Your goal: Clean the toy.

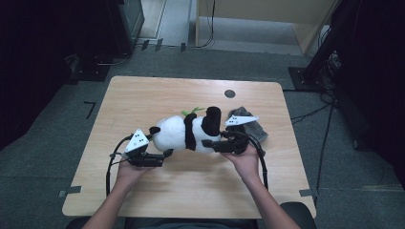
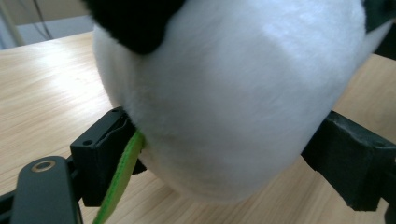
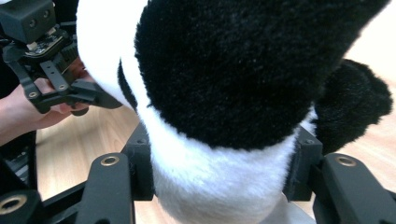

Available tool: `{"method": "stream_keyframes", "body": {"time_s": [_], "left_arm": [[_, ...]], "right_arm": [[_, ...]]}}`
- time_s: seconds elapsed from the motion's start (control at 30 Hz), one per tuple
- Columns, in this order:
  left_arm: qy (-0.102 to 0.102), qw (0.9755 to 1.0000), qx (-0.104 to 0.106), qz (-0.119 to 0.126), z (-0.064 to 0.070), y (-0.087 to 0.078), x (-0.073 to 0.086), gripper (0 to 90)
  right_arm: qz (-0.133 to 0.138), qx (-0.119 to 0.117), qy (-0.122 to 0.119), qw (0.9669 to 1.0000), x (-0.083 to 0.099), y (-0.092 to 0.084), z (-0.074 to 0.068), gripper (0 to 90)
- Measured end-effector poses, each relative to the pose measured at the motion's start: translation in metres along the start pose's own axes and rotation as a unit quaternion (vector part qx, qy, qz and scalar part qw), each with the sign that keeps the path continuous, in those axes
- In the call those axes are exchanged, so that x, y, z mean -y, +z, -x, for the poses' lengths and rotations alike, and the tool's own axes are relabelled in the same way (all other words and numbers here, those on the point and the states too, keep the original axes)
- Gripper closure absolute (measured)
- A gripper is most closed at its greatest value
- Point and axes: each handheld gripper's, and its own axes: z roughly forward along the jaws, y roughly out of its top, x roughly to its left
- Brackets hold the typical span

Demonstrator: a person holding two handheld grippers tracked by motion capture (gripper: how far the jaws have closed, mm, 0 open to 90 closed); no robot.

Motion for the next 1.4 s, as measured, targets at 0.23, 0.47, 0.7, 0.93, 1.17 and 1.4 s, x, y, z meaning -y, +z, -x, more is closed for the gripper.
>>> {"method": "stream_keyframes", "body": {"time_s": [0.23,0.47,0.7,0.93,1.17,1.4], "left_arm": [[-0.029,0.9995,0.01,0.002,-0.005,-0.006,-0.004,42.0],[-0.092,0.995,0.035,-0.011,-0.016,-0.017,-0.017,59.2],[-0.146,0.9891,0.014,-0.011,-0.039,-0.033,-0.022,59.6],[-0.171,0.9817,0.08,-0.024,-0.038,-0.033,-0.032,59.3],[-0.201,0.9735,0.102,-0.038,-0.033,-0.021,-0.031,55.0],[-0.125,0.9895,0.068,-0.024,-0.029,-0.012,-0.023,26.8]], "right_arm": [[-0.005,-0.01,0.012,0.9999,-0.001,0.004,0.0,38.1],[0.025,-0.02,-0.023,0.9992,-0.001,0.001,0.011,22.1],[0.011,0.026,-0.099,0.9946,0.004,0.003,0.012,21.8],[0.03,-0.032,-0.105,0.9935,0.006,0.011,0.017,14.9],[0.005,-0.015,-0.153,0.9882,0.007,0.015,0.006,27.1],[0.017,0.006,-0.099,0.995,0.003,0.006,0.014,46.5]]}}
